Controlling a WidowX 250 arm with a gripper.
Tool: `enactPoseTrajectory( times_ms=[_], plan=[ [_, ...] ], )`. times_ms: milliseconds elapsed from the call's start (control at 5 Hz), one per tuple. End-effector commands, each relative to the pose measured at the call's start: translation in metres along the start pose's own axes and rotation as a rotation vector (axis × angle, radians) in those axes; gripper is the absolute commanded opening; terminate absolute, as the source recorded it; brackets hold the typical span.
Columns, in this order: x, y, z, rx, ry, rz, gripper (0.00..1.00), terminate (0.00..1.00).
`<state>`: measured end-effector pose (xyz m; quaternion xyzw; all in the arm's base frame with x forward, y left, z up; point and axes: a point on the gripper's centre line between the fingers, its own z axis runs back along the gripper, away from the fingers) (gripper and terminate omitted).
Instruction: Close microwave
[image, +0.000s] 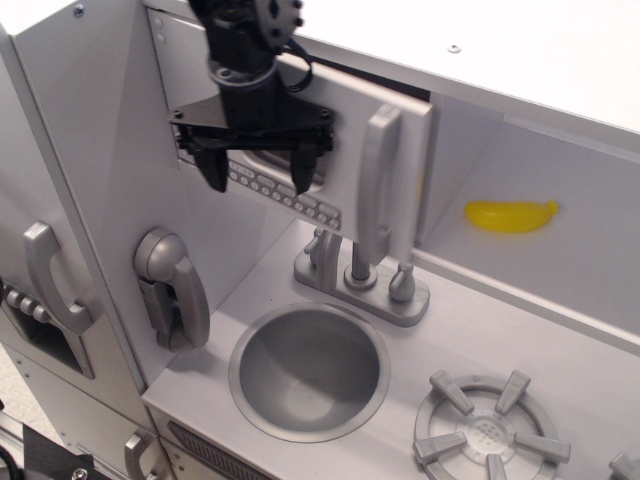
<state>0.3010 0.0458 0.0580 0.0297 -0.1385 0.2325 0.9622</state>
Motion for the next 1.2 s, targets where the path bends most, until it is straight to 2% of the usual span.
enactPoseTrajectory(
  times_ms=[0, 200, 600, 800, 1000],
  plan=[
    [0.009, -0.003, 0.013, -0.005, -0.063, 0.008, 1.0, 0.0],
    [-0.009, 0.01, 0.019, -0.004, -0.043, -0.043, 1.0, 0.0],
    [-0.074, 0.075, 0.02, 0.035, 0.055, -0.191, 1.0, 0.0],
    [-0.074, 0.075, 0.02, 0.035, 0.055, -0.191, 1.0, 0.0],
    [-0.074, 0.075, 0.02, 0.035, 0.055, -0.191, 1.0, 1.0]
  ],
)
